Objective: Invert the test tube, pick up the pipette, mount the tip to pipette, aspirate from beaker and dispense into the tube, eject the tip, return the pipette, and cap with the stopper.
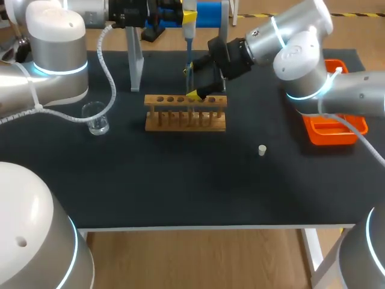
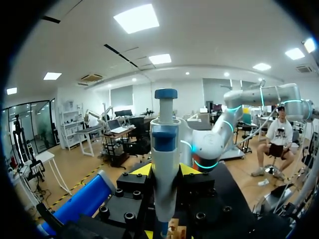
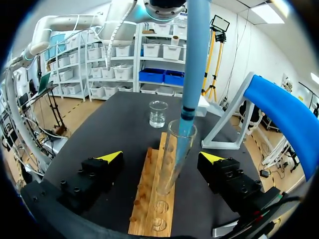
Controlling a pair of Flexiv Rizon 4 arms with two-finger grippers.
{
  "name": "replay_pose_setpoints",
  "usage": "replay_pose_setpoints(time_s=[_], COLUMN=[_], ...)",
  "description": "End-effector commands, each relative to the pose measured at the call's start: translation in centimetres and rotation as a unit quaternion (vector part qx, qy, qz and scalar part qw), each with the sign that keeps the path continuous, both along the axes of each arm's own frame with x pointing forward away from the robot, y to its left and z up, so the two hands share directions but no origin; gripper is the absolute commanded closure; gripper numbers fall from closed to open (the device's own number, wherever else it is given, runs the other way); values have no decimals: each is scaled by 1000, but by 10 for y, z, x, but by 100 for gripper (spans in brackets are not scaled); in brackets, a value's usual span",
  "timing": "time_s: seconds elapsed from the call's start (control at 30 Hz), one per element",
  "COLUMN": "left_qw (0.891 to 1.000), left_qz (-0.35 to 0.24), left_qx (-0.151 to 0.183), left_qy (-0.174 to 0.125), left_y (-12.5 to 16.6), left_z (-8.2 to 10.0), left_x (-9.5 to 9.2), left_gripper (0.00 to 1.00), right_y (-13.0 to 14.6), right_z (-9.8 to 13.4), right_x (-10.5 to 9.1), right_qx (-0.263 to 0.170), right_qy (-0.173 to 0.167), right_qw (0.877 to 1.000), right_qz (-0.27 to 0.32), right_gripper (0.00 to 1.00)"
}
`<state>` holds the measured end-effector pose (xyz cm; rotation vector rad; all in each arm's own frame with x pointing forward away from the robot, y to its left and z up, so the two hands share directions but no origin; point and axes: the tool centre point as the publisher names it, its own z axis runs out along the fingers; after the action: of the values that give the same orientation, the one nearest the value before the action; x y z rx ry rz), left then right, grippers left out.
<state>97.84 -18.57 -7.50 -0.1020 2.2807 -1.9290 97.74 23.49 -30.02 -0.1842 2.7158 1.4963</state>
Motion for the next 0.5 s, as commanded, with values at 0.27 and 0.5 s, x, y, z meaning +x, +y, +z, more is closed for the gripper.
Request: replay_pose_setpoints(time_s=[0.27,0.5], left_qw=[1000,1000], left_qz=[0,0], left_qx=[6,10], left_qy=[-8,-13], left_y=[-5,-9], left_z=[13,21], left_x=[-2,-3], left_gripper=[100,100], right_y=[0,0], right_z=[0,0], right_x=[1,1], right_qx=[0,0], right_qy=[0,0], right_qw=[1000,1000], right_qz=[1,1], right_gripper=[0,0])
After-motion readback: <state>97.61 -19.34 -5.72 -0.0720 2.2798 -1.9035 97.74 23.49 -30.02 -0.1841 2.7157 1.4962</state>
